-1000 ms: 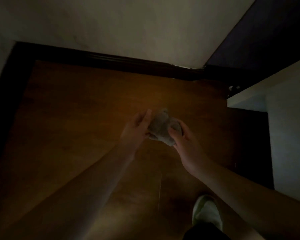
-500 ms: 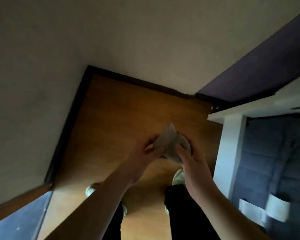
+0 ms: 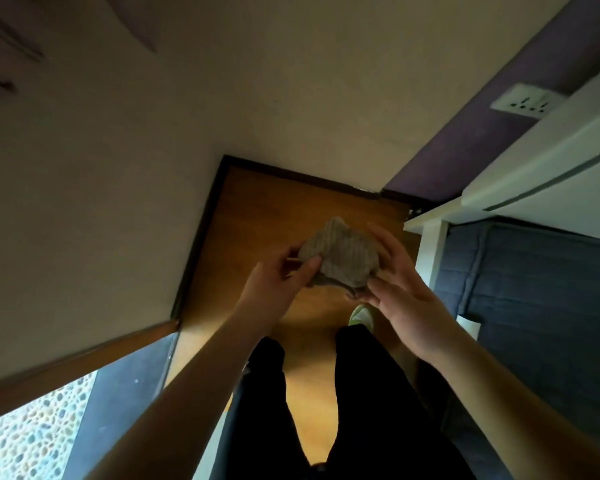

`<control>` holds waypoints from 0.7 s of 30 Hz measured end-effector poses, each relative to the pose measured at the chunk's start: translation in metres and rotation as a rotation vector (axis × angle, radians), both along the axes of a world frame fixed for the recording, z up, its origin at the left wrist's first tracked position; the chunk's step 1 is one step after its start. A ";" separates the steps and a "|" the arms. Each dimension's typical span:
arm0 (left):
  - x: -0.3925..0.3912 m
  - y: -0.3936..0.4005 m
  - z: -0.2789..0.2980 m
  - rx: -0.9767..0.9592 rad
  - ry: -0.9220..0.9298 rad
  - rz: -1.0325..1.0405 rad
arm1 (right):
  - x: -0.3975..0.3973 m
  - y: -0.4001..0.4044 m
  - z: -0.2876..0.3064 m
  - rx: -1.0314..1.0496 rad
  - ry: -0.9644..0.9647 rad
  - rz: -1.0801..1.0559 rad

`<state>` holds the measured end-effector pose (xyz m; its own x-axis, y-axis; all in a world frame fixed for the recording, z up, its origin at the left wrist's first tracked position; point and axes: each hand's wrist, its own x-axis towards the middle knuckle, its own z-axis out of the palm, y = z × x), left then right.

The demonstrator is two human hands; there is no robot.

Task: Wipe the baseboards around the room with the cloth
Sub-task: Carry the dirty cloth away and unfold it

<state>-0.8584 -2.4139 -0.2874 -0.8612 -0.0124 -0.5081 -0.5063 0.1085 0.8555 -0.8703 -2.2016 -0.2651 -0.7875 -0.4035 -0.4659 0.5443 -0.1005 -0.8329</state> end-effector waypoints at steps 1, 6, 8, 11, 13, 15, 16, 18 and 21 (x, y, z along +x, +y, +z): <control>0.000 -0.003 0.008 -0.040 0.004 0.004 | 0.001 -0.002 0.009 0.030 0.052 0.026; 0.002 -0.024 0.041 -0.134 0.016 -0.078 | 0.009 -0.028 0.049 0.174 0.138 0.027; 0.002 -0.036 0.056 -0.159 0.022 -0.145 | 0.012 -0.040 0.060 0.217 0.139 0.024; 0.000 -0.057 0.075 -0.165 0.065 -0.252 | 0.016 -0.057 0.079 0.210 0.105 -0.002; -0.002 -0.073 0.087 -0.224 0.111 -0.335 | 0.019 -0.070 0.092 0.224 0.095 -0.039; -0.004 -0.081 0.096 -0.269 0.163 -0.369 | 0.019 -0.078 0.099 0.245 0.101 -0.033; -0.005 -0.086 0.102 -0.254 0.201 -0.367 | 0.019 -0.083 0.104 0.253 0.115 -0.024; -0.004 -0.097 0.117 -0.166 0.325 -0.365 | 0.019 -0.096 0.118 0.255 0.151 0.006; -0.004 -0.112 0.140 -0.151 0.502 -0.424 | 0.016 -0.108 0.138 0.236 0.187 0.056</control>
